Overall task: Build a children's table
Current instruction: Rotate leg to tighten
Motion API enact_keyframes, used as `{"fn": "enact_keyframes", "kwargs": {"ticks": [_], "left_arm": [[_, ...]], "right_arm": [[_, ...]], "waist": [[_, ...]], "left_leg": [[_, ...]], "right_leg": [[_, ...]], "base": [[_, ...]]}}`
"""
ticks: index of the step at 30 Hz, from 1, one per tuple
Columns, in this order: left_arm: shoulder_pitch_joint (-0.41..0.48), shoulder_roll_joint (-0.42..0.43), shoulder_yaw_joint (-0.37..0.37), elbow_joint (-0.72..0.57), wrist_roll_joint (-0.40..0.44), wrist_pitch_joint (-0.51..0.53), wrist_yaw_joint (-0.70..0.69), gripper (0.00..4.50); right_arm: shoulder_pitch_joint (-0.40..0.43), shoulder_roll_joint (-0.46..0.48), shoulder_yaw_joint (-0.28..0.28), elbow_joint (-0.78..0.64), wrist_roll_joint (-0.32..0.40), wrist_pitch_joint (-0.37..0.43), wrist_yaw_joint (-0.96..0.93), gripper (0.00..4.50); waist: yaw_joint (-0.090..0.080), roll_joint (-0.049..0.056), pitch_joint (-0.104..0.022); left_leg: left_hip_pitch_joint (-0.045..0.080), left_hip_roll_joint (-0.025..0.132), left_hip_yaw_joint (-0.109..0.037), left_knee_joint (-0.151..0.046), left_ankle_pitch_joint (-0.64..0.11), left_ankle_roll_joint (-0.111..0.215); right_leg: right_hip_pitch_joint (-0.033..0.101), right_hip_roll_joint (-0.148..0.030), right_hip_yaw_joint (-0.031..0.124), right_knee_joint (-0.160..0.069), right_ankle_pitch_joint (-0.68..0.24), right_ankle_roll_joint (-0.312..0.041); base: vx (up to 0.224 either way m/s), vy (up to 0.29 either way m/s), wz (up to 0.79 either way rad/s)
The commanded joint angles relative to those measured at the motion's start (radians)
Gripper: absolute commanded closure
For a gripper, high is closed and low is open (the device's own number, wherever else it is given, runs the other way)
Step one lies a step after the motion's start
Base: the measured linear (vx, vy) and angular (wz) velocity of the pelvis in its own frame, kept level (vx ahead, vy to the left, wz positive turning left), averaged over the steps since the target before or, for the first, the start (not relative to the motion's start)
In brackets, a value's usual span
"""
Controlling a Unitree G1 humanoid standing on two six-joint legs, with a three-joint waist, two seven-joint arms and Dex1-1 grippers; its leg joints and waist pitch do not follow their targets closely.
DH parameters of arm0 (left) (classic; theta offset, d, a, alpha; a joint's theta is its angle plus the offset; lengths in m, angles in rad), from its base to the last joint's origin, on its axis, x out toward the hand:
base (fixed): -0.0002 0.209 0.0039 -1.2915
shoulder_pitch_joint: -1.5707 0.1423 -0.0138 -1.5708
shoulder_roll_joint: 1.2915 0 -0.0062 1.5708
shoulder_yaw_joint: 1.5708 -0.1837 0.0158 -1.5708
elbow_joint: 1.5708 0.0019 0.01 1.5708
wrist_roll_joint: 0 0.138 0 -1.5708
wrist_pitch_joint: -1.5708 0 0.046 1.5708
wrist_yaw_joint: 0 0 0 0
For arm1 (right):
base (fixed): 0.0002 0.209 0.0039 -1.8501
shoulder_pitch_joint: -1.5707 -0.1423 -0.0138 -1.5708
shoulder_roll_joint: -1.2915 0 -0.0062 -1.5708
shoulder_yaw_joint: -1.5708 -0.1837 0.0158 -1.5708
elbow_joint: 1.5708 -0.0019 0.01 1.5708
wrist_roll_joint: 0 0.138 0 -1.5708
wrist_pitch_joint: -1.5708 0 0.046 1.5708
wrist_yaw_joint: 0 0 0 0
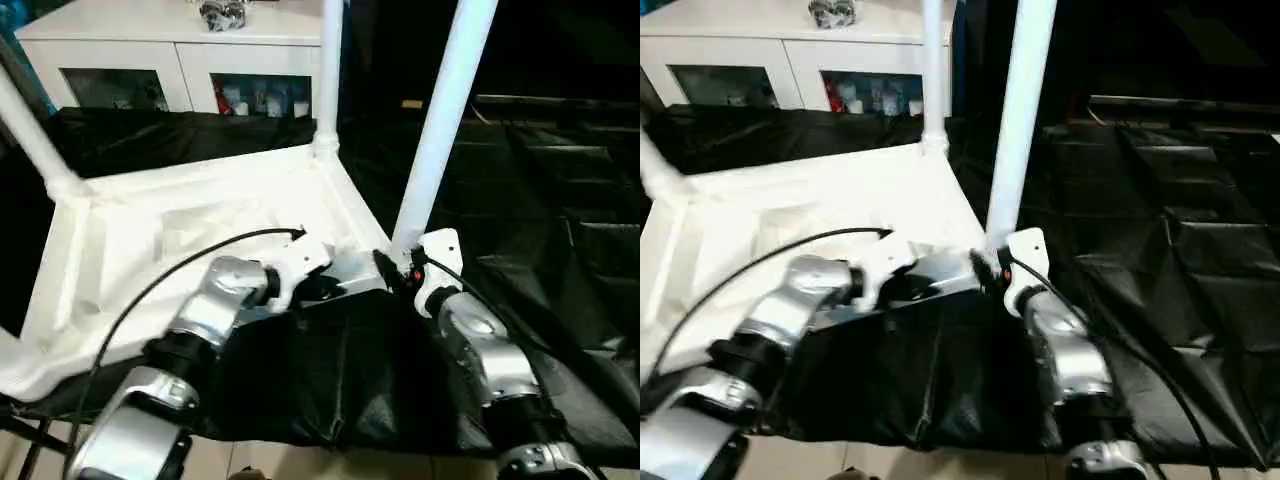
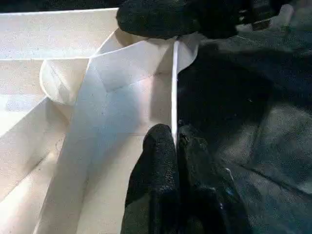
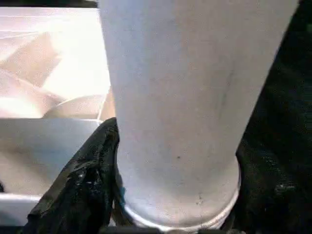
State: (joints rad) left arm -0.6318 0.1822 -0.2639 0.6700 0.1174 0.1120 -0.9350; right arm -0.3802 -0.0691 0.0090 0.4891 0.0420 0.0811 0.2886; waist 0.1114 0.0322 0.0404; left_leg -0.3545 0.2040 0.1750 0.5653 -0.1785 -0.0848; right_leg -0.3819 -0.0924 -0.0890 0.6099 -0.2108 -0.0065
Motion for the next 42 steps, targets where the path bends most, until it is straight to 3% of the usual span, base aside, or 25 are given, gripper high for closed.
{"fn": "enact_keyframes", "kwargs": {"ticks": [1, 3, 4, 5, 8, 10, 11, 15, 22, 29, 37, 42], "left_arm": [[-0.004, -0.071, -0.041, -0.041, -0.020, -0.028, -0.001, 4.50], [0.000, -0.051, -0.030, -0.047, -0.036, -0.084, -0.031, 4.50], [0.001, -0.039, -0.028, -0.050, -0.043, -0.093, -0.047, 4.50], [0.002, -0.022, -0.031, -0.051, -0.045, -0.108, -0.071, 4.50], [0.005, -0.006, -0.033, -0.053, -0.045, -0.116, -0.098, 4.50], [0.014, 0.038, -0.030, -0.058, -0.061, -0.125, -0.176, 4.50], [0.016, 0.048, -0.029, -0.058, -0.068, -0.126, -0.196, 4.50], [0.022, 0.108, -0.028, -0.057, -0.088, -0.129, -0.294, 4.50], [0.016, 0.175, -0.032, -0.036, -0.094, -0.164, -0.400, 4.50], [0.019, 0.207, -0.042, -0.047, -0.115, -0.164, -0.491, 4.50], [0.017, 0.206, -0.026, -0.037, -0.131, -0.160, -0.493, 4.50], [0.028, 0.157, 0.000, -0.065, -0.132, -0.090, -0.389, 4.50]], "right_arm": [[-0.005, 0.052, 0.086, 0.027, -0.002, 0.007, 0.057, 1.23], [-0.003, 0.030, 0.071, 0.010, 0.045, 0.017, 0.142, 1.10], [0.000, 0.016, 0.075, 0.000, 0.049, 0.019, 0.170, 1.10], [0.004, -0.005, 0.081, -0.012, 0.049, 0.016, 0.202, 0.76], [0.008, -0.028, 0.087, -0.022, 0.050, 0.009, 0.241, 0.69], [0.031, -0.099, 0.108, -0.070, 0.077, -0.007, 0.393, 0.69], [0.037, -0.118, 0.112, -0.082, 0.088, -0.008, 0.433, 0.69], [0.057, -0.231, 0.159, -0.134, 0.130, -0.003, 0.655, 0.69], [0.038, -0.332, 0.202, -0.160, 0.144, 0.027, 0.881, 0.69], [0.004, -0.356, 0.224, -0.129, 0.146, 0.019, 0.942, 1.40], [0.016, -0.344, 0.230, -0.139, 0.155, 0.031, 0.963, 1.74], [0.047, -0.265, 0.158, -0.124, 0.140, 0.025, 0.742, 1.76]], "waist": [[-0.001, -0.009, -0.050], [-0.002, -0.008, -0.050], [-0.002, -0.008, -0.052], [-0.002, -0.009, -0.053], [0.000, -0.010, -0.054], [0.005, -0.021, -0.053], [0.008, -0.016, -0.053], [0.011, -0.020, -0.053], [0.018, -0.017, -0.054], [0.024, -0.021, -0.055], [0.030, -0.027, -0.053], [0.026, -0.025, -0.050]], "left_leg": [[-0.001, 0.024, -0.008, -0.065, -0.195, 0.021], [-0.002, 0.025, -0.007, -0.064, -0.196, 0.035], [-0.002, 0.024, -0.007, -0.063, -0.190, 0.038], [-0.004, 0.025, -0.007, -0.062, -0.176, 0.046], [-0.005, 0.025, -0.005, -0.057, -0.145, 0.063], [-0.004, 0.025, -0.004, -0.056, -0.139, 0.072], [-0.005, 0.029, -0.004, -0.055, -0.136, 0.085], [-0.008, 0.032, -0.003, -0.052, -0.125, 0.103], [-0.008, 0.032, -0.002, -0.047, -0.131, 0.110], [-0.008, 0.032, -0.002, -0.044, -0.100, 0.118], [-0.008, 0.033, -0.002, -0.044, -0.095, 0.112], [-0.009, 0.033, -0.003, -0.048, -0.105, 0.092]], "right_leg": [[0.043, -0.061, 0.054, -0.080, -0.157, -0.177], [0.044, -0.059, 0.053, -0.079, -0.140, -0.181], [0.046, -0.060, 0.053, -0.077, -0.129, -0.182], [0.047, -0.059, 0.053, -0.075, -0.110, -0.185], [0.047, -0.060, 0.053, -0.070, -0.068, -0.198], [0.051, -0.059, 0.051, -0.070, -0.068, -0.202], [0.048, -0.060, 0.053, -0.066, -0.058, -0.204], [0.046, -0.059, 0.049, -0.061, -0.036, -0.222], [0.045, -0.059, 0.048, -0.059, -0.035, -0.237], [0.043, -0.058, 0.047, -0.050, 0.014, -0.259], [0.043, -0.060, 0.047, -0.048, 0.014, -0.261], [0.042, -0.062, 0.048, -0.050, -0.004, -0.261]], "base": [[0.000, 0.000, 0.00], [0.000, 0.000, 0.00], [0.000, 0.000, 0.00], [0.000, 0.000, 0.00], [0.000, 0.000, 0.00], [0.000, 0.000, 0.00], [0.000, 0.000, 0.00], [0.000, 0.000, 0.00], [0.000, 0.000, 0.00], [0.000, 0.000, 0.00], [0.000, 0.000, 0.00], [0.000, 0.000, 0.00]]}}
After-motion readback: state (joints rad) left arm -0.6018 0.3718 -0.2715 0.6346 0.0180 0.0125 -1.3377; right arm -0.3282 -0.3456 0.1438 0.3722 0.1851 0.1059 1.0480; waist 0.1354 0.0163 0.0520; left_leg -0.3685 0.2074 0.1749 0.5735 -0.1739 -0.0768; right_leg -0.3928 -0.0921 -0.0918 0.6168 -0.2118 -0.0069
